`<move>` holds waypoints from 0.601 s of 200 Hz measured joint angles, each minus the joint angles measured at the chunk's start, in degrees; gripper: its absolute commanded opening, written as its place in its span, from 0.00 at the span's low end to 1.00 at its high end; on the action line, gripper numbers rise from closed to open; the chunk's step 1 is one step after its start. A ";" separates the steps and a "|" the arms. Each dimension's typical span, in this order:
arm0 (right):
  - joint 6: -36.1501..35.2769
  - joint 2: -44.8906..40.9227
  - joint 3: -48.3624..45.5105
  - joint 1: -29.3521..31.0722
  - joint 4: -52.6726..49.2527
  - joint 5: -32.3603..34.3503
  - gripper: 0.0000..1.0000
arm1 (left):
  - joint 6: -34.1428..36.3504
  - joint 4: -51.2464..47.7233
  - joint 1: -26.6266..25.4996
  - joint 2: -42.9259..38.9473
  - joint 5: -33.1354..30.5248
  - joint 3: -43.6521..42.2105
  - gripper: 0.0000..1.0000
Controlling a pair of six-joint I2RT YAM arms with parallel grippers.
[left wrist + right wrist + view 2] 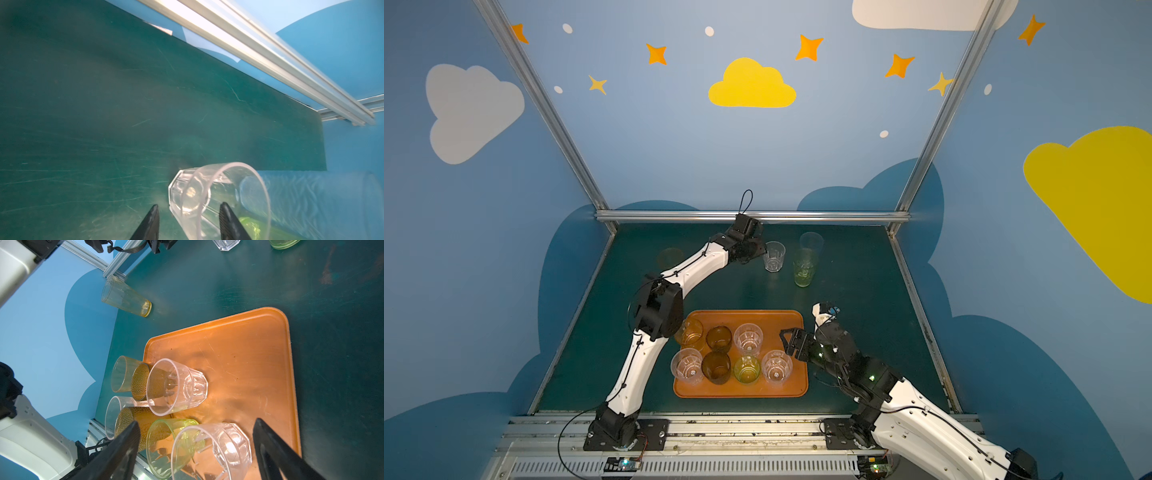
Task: Place the glasses into the tray
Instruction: 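Reach left gripper to the clear faceted glass beyond the tray and close on it, then lift the clear faceted glass with left gripper and carry it toward the tray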
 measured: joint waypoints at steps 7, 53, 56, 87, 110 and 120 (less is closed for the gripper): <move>0.00 0.00 0.00 -0.04 0.00 0.02 0.84 | 0.04 -0.15 0.00 0.37 -0.13 0.13 0.46; 0.26 -0.11 0.00 -0.28 -0.52 0.39 0.84 | 0.07 -1.92 -0.02 4.48 -0.15 4.81 0.40; 0.33 -0.17 0.00 -0.31 -0.57 0.42 0.84 | 0.02 -2.05 -0.02 4.66 -0.17 5.11 0.40; 0.50 -0.87 -0.22 -0.33 -0.83 0.81 0.84 | 0.04 -3.06 0.00 5.31 -0.15 6.38 0.37; 0.68 -1.20 -0.52 -0.33 -0.87 0.96 0.84 | 0.07 -3.28 0.00 5.31 -0.15 6.40 0.33; 0.68 -1.22 -0.66 -0.33 -0.87 1.01 0.84 | 0.09 -3.37 0.00 5.31 -0.15 6.40 0.33</move>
